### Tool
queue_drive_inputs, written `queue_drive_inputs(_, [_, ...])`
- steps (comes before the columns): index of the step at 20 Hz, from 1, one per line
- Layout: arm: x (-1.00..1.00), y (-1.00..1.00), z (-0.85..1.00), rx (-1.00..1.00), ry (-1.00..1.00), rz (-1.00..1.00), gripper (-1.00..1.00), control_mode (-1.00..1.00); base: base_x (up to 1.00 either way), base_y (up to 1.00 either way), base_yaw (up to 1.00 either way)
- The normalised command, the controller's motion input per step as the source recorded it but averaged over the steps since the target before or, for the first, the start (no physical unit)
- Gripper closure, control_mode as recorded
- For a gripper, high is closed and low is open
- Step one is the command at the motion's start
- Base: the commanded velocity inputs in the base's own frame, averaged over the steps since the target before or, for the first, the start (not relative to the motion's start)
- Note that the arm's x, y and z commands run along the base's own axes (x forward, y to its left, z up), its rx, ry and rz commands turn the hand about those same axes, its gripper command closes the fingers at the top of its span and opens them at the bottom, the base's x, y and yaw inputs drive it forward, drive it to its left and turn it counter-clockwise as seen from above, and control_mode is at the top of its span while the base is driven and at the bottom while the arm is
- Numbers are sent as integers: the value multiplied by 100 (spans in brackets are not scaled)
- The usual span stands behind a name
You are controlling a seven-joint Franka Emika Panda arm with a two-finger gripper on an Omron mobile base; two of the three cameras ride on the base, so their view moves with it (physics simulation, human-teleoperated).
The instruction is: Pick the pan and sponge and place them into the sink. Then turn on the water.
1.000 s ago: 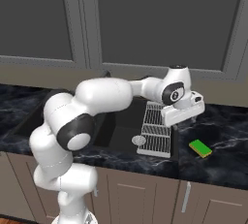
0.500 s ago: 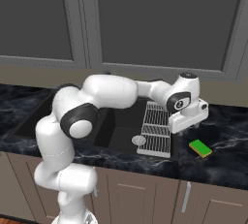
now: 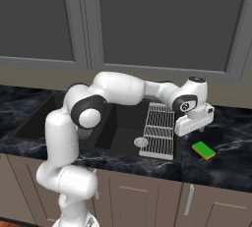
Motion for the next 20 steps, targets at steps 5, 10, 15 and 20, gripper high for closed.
queue_drive_inputs(5, [20,-12,-19,0,1,-1,-100,-100,0,0,0])
queue_drive_inputs(10, [17,-6,-22,-3,0,-10,-100,-100,0,0,0])
queue_drive_inputs(15, [17,0,-25,-4,-1,-16,-100,-100,0,0,0])
queue_drive_inputs(20, [11,-5,-24,-1,-2,-7,-100,-100,0,0,0])
